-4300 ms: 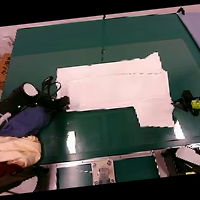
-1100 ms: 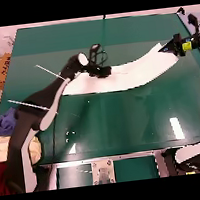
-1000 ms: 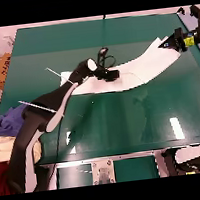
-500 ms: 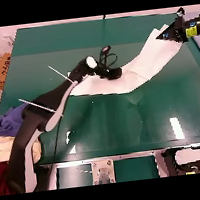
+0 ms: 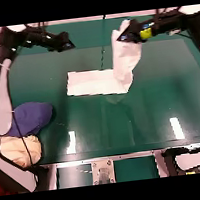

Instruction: Fold the shirts.

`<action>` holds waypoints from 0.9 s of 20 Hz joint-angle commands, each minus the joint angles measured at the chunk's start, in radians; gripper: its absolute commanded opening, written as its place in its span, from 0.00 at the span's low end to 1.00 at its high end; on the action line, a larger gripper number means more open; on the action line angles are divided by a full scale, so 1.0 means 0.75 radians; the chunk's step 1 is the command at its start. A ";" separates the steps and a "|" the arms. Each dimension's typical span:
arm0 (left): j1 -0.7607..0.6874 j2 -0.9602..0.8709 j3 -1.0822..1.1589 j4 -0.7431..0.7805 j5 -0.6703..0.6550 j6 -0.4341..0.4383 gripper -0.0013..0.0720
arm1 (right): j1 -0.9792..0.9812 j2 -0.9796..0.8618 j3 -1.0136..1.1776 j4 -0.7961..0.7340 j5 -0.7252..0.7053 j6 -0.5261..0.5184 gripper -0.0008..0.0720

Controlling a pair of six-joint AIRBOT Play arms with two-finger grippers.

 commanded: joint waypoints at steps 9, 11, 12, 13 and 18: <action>0.218 0.099 -0.003 0.063 -0.210 0.009 0.09 | 0.588 -0.364 -0.007 -0.035 -0.697 0.016 0.46; 0.218 0.099 -0.003 0.090 -0.210 0.008 0.09 | 0.408 -0.277 -0.008 -0.058 -0.510 0.018 0.46; 0.218 0.099 -0.003 0.108 -0.211 0.008 0.09 | 0.302 -0.240 -0.008 -0.073 -0.407 0.027 0.47; 0.218 0.099 -0.003 0.119 -0.211 0.008 0.09 | 0.200 -0.214 -0.008 -0.096 -0.304 0.052 0.47; 0.218 0.099 -0.003 0.250 -0.211 0.001 0.08 | -0.226 -0.193 -0.152 -0.160 0.058 0.125 0.71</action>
